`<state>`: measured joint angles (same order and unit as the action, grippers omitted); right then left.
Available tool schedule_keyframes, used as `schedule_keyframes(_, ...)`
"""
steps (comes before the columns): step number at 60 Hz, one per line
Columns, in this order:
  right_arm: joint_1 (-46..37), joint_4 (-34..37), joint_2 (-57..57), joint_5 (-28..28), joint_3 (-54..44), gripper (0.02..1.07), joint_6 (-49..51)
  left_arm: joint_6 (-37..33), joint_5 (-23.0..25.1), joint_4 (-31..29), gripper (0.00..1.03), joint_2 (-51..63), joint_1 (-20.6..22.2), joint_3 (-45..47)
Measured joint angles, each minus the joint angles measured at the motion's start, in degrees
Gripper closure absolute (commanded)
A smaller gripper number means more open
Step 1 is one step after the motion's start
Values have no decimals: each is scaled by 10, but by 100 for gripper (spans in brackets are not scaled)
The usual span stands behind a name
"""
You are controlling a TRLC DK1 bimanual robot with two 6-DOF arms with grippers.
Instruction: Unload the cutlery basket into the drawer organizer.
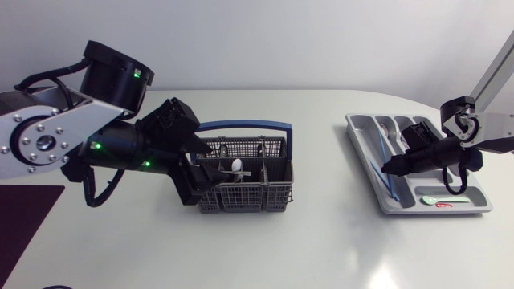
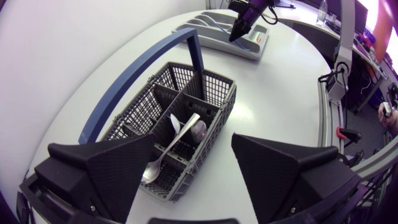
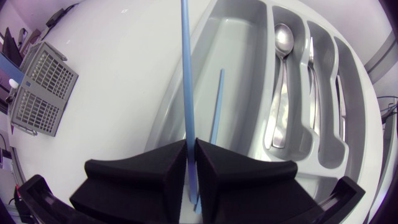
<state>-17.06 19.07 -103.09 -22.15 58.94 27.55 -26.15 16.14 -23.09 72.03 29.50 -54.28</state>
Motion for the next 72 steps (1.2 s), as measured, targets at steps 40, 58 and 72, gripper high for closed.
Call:
schedule_keyframes(40,68,24,92,43,-18,35,-60,33,-4,42,28,114,-16,-39)
schedule_keyframes(58,127,40,148,58,-28,35,-94,43,-6,85,35,175,-24,-53)
schedule_keyframes(72,140,48,169,58,-33,35,-98,63,-6,114,43,187,-24,-53)
